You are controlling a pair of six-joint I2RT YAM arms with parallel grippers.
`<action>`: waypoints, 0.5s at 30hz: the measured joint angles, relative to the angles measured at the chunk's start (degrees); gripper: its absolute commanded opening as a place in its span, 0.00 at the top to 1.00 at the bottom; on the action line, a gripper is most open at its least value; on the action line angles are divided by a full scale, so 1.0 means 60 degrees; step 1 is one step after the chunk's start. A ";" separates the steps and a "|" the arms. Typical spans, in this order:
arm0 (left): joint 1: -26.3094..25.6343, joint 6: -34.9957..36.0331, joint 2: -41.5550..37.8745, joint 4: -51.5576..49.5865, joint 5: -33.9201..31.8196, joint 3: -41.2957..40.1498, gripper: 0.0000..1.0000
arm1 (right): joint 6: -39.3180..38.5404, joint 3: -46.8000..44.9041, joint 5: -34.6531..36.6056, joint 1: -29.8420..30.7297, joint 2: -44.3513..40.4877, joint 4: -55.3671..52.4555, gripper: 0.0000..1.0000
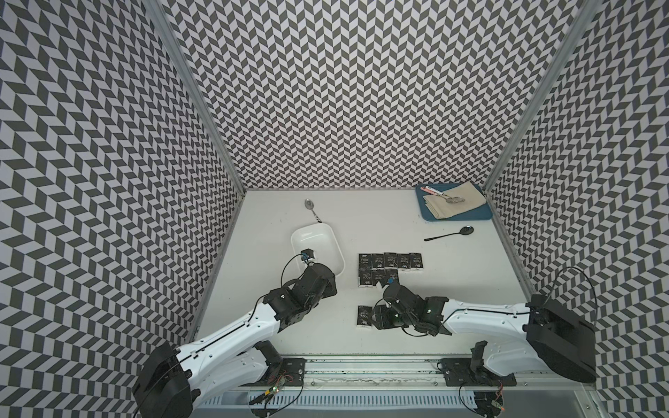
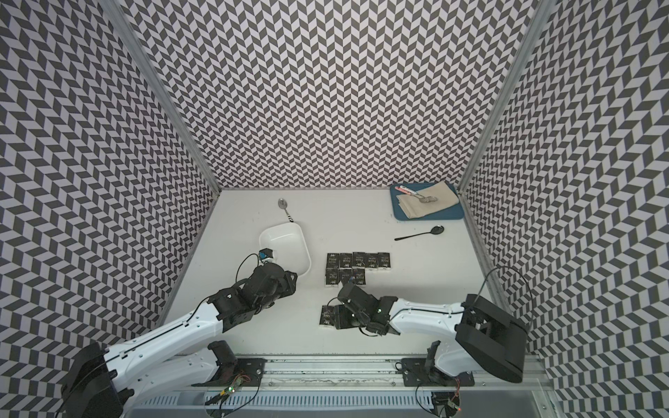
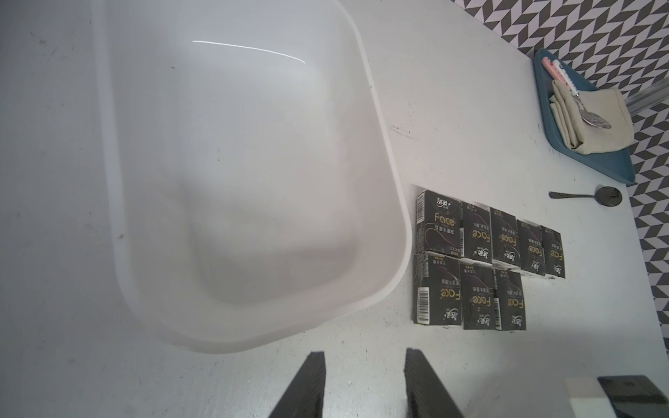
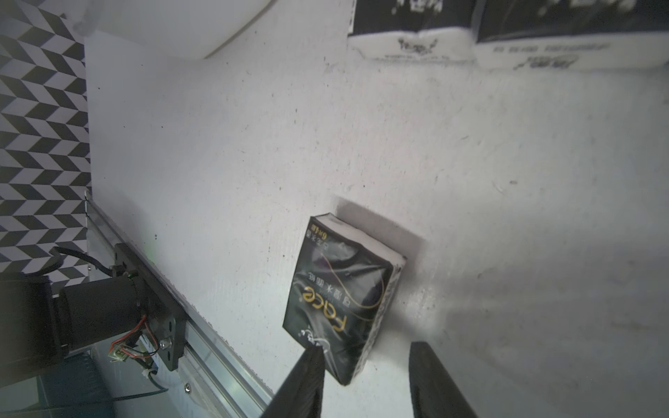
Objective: Take the pocket tissues out of the storage box
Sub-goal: Place the pocket tissues at the center of the board, then move the pocket tissues to the center of the board.
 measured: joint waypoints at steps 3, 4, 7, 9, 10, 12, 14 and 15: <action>0.0044 0.0033 0.0000 -0.0004 0.0047 0.0000 0.59 | 0.0026 0.0000 -0.0007 0.0004 0.0102 0.0186 0.58; 0.0044 0.0033 0.0000 0.0000 0.0066 0.0000 0.59 | 0.0033 0.0000 -0.0011 0.0004 0.0142 0.0219 0.58; 0.0069 0.0036 0.0000 0.0000 0.0095 0.0000 0.59 | 0.0062 0.0000 -0.0033 0.0004 0.0291 0.0357 0.61; 0.0106 0.0036 0.0000 -0.0004 0.0109 0.0000 0.59 | 0.0091 0.0000 -0.0044 0.0004 0.0404 0.0430 0.63; 0.0106 0.0040 0.0000 -0.0004 0.0109 0.0000 0.59 | 0.0102 0.0000 -0.0058 0.0004 0.0474 0.0470 0.64; 0.0142 0.0040 -0.0018 -0.0011 0.0109 0.0000 0.59 | 0.0117 0.0000 -0.0069 0.0007 0.0597 0.0532 0.70; 0.0182 0.0047 -0.0076 -0.0029 0.0109 -0.0004 0.59 | 0.0153 0.0000 -0.0069 0.0007 0.0674 0.0612 0.77; 0.0200 0.0062 -0.0106 -0.0033 0.0109 -0.0004 0.59 | 0.0164 0.0004 -0.0066 0.0007 0.0678 0.0641 0.79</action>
